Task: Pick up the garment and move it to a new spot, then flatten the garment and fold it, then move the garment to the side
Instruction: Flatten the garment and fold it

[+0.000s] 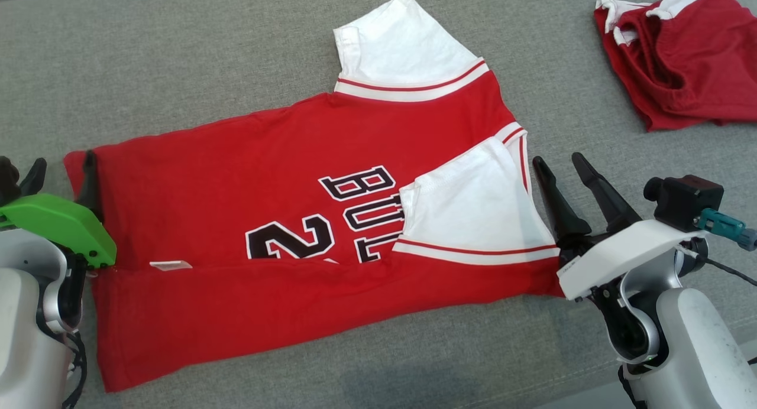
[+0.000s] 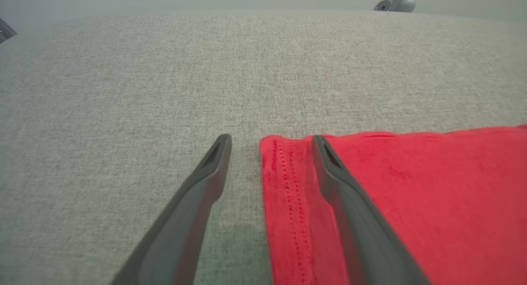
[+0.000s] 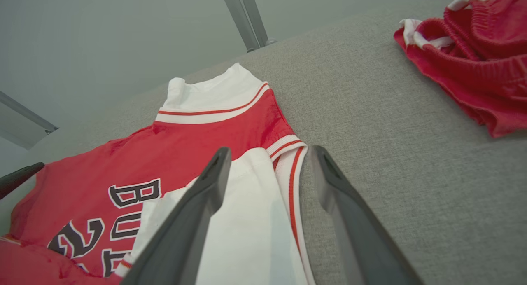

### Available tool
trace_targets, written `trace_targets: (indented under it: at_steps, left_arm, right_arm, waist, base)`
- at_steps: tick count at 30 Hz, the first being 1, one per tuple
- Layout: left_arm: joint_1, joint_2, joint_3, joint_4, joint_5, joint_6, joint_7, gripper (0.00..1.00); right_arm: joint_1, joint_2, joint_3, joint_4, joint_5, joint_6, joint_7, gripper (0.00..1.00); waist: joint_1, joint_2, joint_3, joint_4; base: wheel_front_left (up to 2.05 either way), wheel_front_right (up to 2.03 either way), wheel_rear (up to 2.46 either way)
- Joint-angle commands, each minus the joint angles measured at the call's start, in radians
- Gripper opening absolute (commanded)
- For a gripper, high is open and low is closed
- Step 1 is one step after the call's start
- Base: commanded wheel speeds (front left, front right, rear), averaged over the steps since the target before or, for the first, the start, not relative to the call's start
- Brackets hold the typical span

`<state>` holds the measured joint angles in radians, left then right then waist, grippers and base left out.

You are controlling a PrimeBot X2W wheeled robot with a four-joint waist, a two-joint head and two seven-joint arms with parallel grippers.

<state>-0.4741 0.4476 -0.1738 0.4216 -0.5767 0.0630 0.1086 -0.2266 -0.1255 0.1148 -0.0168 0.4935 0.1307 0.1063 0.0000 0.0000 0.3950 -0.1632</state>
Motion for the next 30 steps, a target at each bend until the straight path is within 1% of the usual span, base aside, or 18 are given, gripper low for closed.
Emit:
trace_targets:
  at_steps: [1, 5, 6, 7, 8, 9, 10, 11, 12, 14, 16, 19, 21, 24, 27, 30]
  left_arm:
    - [-0.024, 0.006, -0.003, 0.016, 0.004, 0.004, 0.0, 1.0]
    - [-0.057, 0.012, -0.022, 0.06, 0.016, 0.004, 0.029, 1.0]
    - [-0.061, 0.014, -0.027, 0.067, 0.019, 0.005, 0.036, 0.92]
    - [-0.066, 0.015, -0.031, 0.072, 0.021, 0.003, 0.039, 0.75]
    - [-0.069, 0.014, -0.034, 0.075, 0.021, 0.0, 0.041, 0.51]
    - [-0.071, 0.017, -0.039, 0.077, 0.023, -0.004, 0.048, 0.37]
    - [-0.074, 0.019, -0.045, 0.076, 0.027, -0.008, 0.051, 0.29]
    - [-0.078, 0.018, -0.048, 0.071, 0.027, -0.01, 0.047, 0.1]
    - [-0.08, 0.013, -0.048, 0.067, 0.024, -0.011, 0.044, 0.0]
    - [-0.087, 0.005, -0.059, 0.049, 0.028, -0.019, 0.035, 0.0]
    - [-0.095, -0.004, -0.062, 0.029, 0.03, -0.022, 0.014, 0.0]
    - [-0.096, -0.022, -0.066, -0.009, 0.033, -0.023, -0.025, 0.0]
    - [-0.087, -0.041, -0.073, -0.044, 0.037, -0.018, -0.053, 0.0]
    - [-0.074, -0.073, -0.089, -0.099, 0.047, -0.01, -0.092, 0.0]
    - [-0.076, -0.108, -0.112, -0.131, 0.058, -0.013, -0.126, 0.0]
    - [-0.09, -0.143, -0.131, -0.151, 0.058, -0.011, -0.158, 0.0]
  right_arm:
    - [-0.012, -0.006, 0.003, 0.004, 0.008, 0.0, -0.008, 1.0]
    - [-0.024, -0.013, 0.011, 0.009, 0.012, 0.0, -0.009, 1.0]
    - [-0.028, -0.016, 0.013, 0.008, 0.012, 0.0, -0.008, 1.0]
    - [-0.03, -0.018, 0.015, 0.005, 0.012, 0.0, -0.006, 1.0]
    - [-0.032, -0.021, 0.017, 0.002, 0.012, 0.0, -0.003, 1.0]
    - [-0.037, -0.026, 0.019, -0.001, 0.011, 0.0, -0.001, 1.0]
    - [-0.042, -0.031, 0.021, -0.004, 0.01, 0.0, 0.003, 1.0]
    - [-0.051, -0.036, 0.023, -0.008, 0.009, 0.0, 0.005, 1.0]
    - [-0.061, -0.041, 0.026, -0.011, 0.007, 0.0, 0.009, 1.0]
    - [-0.109, -0.06, 0.032, -0.008, -0.018, 0.0, 0.022, 1.0]
    - [-0.162, -0.064, 0.036, 0.007, -0.031, 0.0, 0.031, 1.0]
    - [-0.253, -0.077, 0.045, 0.053, -0.071, 0.0, 0.048, 1.0]
    - [-0.328, -0.072, 0.055, 0.108, -0.08, 0.0, 0.064, 1.0]
    - [-0.439, -0.084, 0.055, 0.209, -0.1, 0.0, 0.091, 1.0]
    - [-0.549, -0.116, 0.076, 0.316, -0.139, 0.0, 0.13, 1.0]
    - [-0.65, -0.138, 0.089, 0.406, -0.165, 0.0, 0.173, 1.0]
  waist:
    - [0.0, 0.0, 0.012, -0.007]
    - [0.0, 0.0, 0.021, -0.009]
    - [0.0, 0.0, 0.022, -0.009]
    - [0.0, 0.0, 0.024, -0.008]
    - [0.0, 0.0, 0.025, -0.007]
    - [0.0, 0.0, 0.027, -0.005]
    - [0.0, 0.0, 0.028, -0.002]
    - [0.0, 0.0, 0.029, 0.001]
    - [0.0, 0.0, 0.03, 0.005]
    - [0.0, 0.0, 0.036, 0.018]
    - [0.0, 0.0, 0.042, 0.033]
    - [0.0, 0.0, 0.056, 0.064]
    - [0.0, 0.0, 0.068, 0.091]
    - [0.0, 0.0, 0.093, 0.146]
    - [0.0, 0.0, 0.122, 0.212]
    - [0.0, 0.0, 0.153, 0.261]
  base:
    - [0.0, 0.0, 0.0]
    - [0.0, 0.0, 0.0]
    - [0.0, 0.0, 0.0]
    - [0.0, 0.0, 0.0]
    - [0.0, 0.0, 0.0]
    - [0.0, 0.0, 0.0]
    - [0.0, 0.0, 0.0]
    - [0.0, 0.0, 0.0]
    - [0.0, 0.0, 0.0]
    - [0.0, 0.0, 0.0]
    - [0.0, 0.0, 0.0]
    - [0.0, 0.0, 0.0]
    - [0.0, 0.0, 0.0]
    - [0.0, 0.0, 0.0]
    - [0.0, 0.0, 0.0]
    - [0.0, 0.0, 0.0]
